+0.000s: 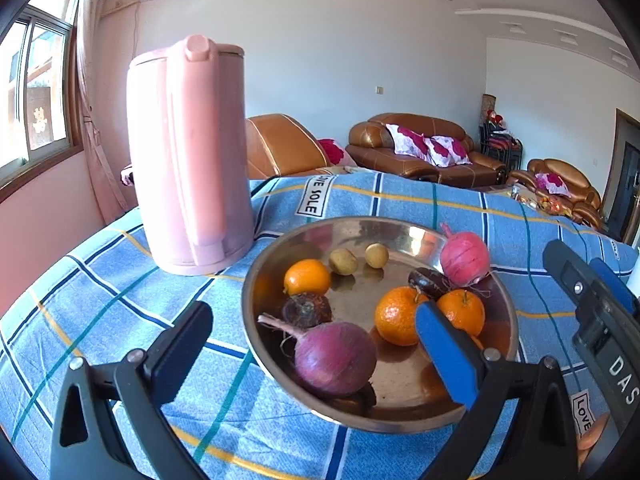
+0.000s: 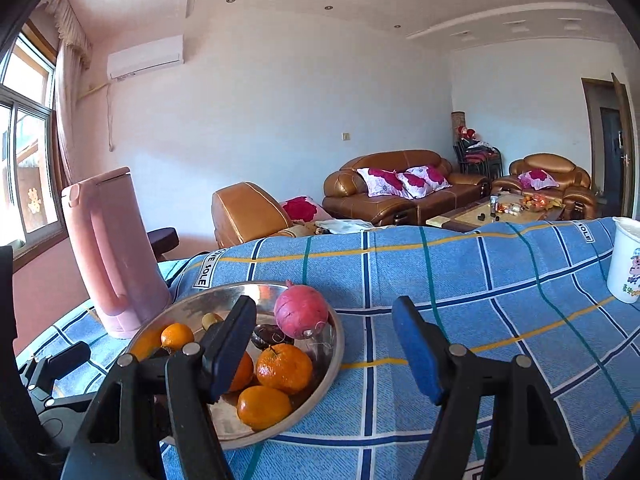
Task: Organize fruits
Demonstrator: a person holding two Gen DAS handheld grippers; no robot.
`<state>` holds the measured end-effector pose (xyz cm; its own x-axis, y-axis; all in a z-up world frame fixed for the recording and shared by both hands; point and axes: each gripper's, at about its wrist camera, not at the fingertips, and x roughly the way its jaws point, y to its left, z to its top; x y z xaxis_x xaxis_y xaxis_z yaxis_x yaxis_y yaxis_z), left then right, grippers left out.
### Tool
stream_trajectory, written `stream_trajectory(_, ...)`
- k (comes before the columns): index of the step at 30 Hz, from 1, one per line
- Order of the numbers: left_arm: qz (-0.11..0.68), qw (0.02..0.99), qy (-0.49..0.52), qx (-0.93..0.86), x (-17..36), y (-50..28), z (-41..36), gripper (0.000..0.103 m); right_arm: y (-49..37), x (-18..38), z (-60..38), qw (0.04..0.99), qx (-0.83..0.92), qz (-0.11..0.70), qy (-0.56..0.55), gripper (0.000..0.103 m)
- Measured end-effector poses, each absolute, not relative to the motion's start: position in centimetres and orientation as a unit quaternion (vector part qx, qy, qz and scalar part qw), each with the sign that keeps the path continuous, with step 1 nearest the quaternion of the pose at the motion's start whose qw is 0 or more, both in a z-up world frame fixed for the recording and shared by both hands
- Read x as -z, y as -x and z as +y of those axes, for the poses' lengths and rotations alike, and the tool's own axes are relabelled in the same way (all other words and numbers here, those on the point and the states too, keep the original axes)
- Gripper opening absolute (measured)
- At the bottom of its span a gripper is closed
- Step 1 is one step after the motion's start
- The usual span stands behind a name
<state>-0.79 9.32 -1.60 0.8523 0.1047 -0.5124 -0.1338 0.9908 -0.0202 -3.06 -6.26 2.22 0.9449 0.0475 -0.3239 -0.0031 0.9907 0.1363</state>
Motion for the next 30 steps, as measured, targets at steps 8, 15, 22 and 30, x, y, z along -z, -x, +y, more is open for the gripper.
stream_trajectory(8, 0.226, 0.972, 0.019, -0.067, 0.9, 3.7, 9.4, 0.103, 6.4, -2.7, -6.4, 0.990, 0.005, 0.134, -0.048, 0.072)
stream_trajectory(15, 0.206, 0.976, 0.013, -0.068, 0.7, 4.8, 9.2, 0.103, 7.6, -2.9, -6.7, 0.991, 0.020, 0.123, -0.048, 0.072)
stream_trajectory(22, 0.205, 0.976, 0.004, -0.068, 0.7, 4.7, 8.7, 0.103, 7.9, -3.0, -6.5, 0.992, 0.022, 0.120, -0.042, 0.072)
stream_trajectory(30, 0.204, 0.976, 0.002, -0.071, 0.7, 4.7, 8.6, 0.103, 7.8, -3.0, -6.4, 0.992, 0.021, 0.121, -0.041, 0.072)
